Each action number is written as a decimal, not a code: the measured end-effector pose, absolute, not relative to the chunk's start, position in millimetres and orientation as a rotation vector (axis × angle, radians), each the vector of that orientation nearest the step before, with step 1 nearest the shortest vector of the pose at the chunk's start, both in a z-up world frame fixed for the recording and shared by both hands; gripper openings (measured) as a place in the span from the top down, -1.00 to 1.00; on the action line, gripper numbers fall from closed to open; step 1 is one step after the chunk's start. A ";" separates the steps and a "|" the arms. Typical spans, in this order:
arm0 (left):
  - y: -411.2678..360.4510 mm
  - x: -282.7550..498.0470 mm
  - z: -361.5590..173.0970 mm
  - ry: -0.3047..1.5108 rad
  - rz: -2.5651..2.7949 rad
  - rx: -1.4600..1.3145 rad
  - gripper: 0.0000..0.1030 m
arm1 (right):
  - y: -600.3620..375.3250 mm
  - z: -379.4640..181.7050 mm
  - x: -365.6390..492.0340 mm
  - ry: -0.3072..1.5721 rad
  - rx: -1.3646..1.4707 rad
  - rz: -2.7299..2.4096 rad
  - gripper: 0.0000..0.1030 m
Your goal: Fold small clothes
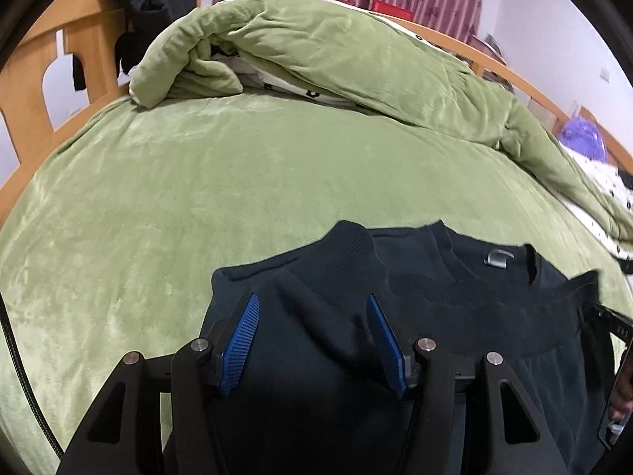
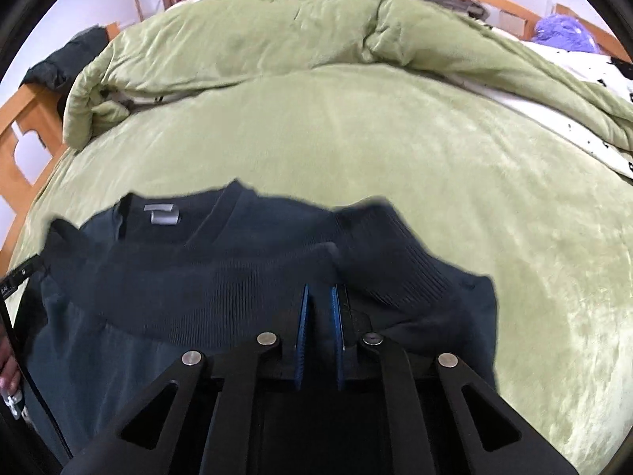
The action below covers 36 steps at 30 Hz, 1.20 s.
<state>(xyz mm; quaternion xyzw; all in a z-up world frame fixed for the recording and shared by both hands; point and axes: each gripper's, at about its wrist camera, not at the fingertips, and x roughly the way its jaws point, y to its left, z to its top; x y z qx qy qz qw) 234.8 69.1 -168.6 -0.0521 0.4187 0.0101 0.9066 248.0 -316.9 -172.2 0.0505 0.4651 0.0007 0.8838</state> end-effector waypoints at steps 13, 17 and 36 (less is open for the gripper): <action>81.4 216.7 -160.5 0.861 0.030 -0.089 -0.06 | -323.6 -175.2 238.0 0.959 0.058 -0.083 0.76; 91.9 201.5 -153.6 0.857 0.031 -0.098 -0.08 | -296.5 -152.8 212.4 0.924 0.075 -0.018 0.44; 182.0 94.1 -134.2 0.811 0.104 -0.153 -0.15 | -115.5 -195.7 121.8 0.937 -0.109 0.129 0.31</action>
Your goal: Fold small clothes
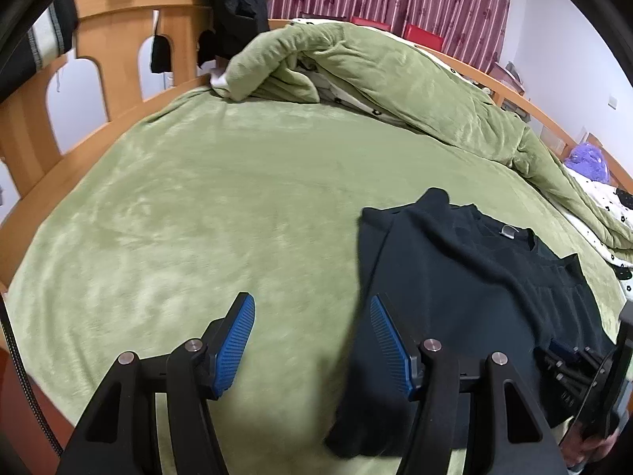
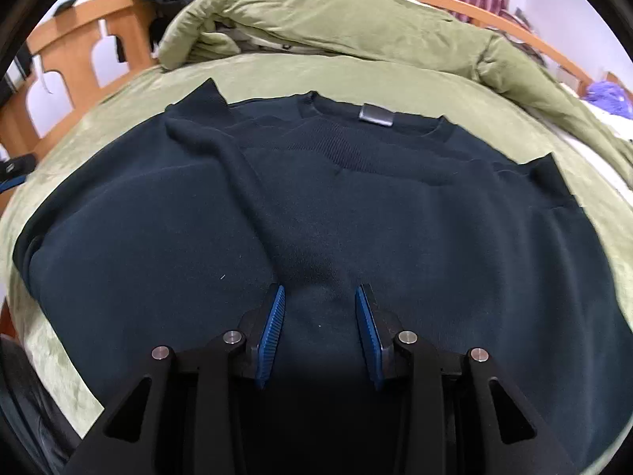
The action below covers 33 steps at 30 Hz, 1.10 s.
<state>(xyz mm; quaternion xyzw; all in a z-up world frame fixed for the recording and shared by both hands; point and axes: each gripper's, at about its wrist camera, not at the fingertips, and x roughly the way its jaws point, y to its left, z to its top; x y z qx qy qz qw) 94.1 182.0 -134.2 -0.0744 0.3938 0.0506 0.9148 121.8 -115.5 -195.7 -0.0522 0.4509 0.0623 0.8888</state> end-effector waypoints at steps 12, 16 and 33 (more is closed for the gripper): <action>251.8 61.0 -123.0 0.798 0.221 -0.230 -0.15 | 19.6 -150.4 67.7 0.810 -0.191 0.472 -0.17; 275.1 50.1 -118.6 0.788 0.252 -0.232 -0.15 | 59.2 -169.6 58.7 0.837 -0.218 0.546 -0.17; 308.6 46.4 -139.0 0.806 0.240 -0.283 -0.16 | 130.6 -226.8 71.4 0.749 -0.559 0.300 -0.07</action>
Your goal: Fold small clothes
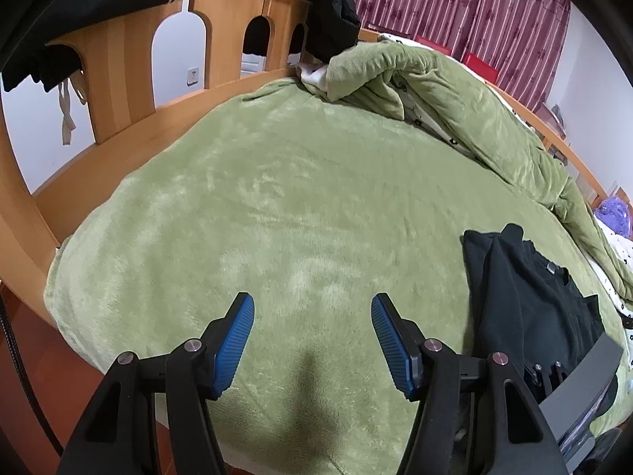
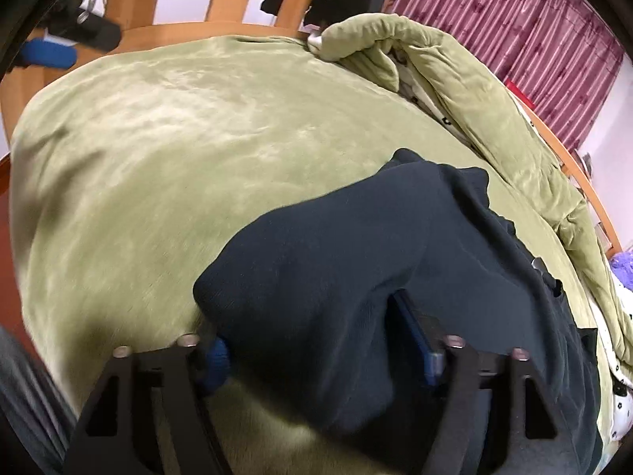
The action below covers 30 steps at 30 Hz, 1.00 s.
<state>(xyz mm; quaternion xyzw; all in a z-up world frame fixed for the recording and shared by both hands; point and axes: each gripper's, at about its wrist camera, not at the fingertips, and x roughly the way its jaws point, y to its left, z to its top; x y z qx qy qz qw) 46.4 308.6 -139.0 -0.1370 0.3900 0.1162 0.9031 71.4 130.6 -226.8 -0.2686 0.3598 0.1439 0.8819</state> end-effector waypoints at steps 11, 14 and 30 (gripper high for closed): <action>265.8 61.9 -138.1 0.838 0.196 -0.266 -0.16 | 59.6 -132.3 82.8 0.676 -0.204 0.372 0.57; 237.2 69.4 -133.2 0.837 0.156 -0.251 -0.16 | 14.6 -96.4 88.4 0.650 -0.057 0.369 0.58; 45.5 114.7 -118.8 0.819 -0.091 -0.117 -0.16 | -333.2 -91.7 31.7 0.642 0.296 -0.116 0.63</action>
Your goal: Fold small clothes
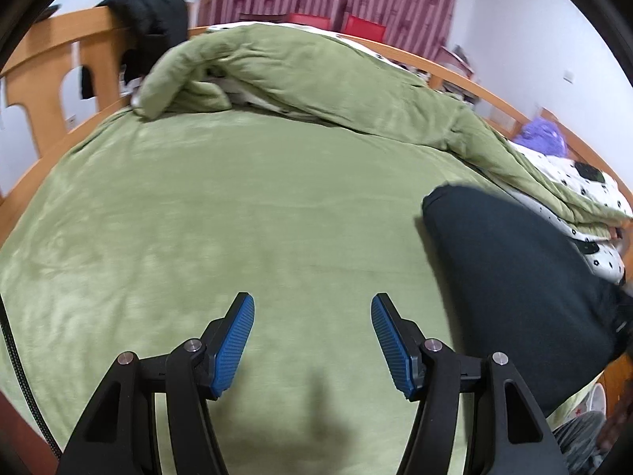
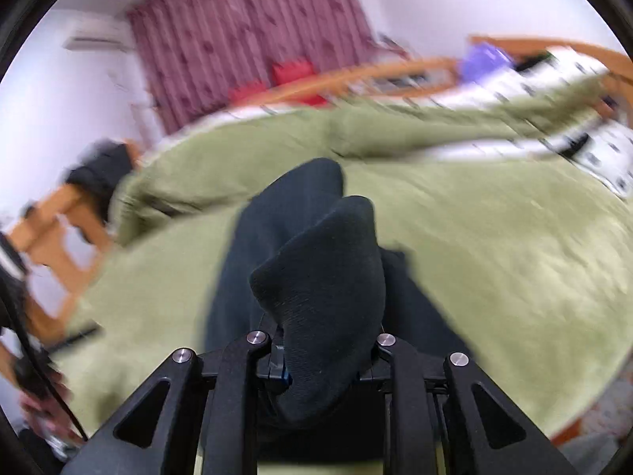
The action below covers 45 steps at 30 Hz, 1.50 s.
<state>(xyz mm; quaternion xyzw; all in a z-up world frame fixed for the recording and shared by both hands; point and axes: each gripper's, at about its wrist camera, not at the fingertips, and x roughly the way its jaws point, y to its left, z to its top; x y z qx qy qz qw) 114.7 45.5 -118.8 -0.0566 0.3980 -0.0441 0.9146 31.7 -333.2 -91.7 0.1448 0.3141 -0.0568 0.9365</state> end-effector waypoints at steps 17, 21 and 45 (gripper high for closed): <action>-38.5 120.9 -131.7 0.874 -0.171 -0.030 -0.16 | -398.3 -116.6 -13.8 0.721 0.141 -0.139 0.27; -49.9 125.3 -135.5 0.886 -0.174 -0.022 -0.16 | -393.6 -104.9 -6.2 0.680 0.094 -0.089 0.22; -104.1 133.3 -151.5 0.916 -0.297 -0.016 -0.16 | -422.3 -158.5 41.9 0.866 0.119 -0.134 0.88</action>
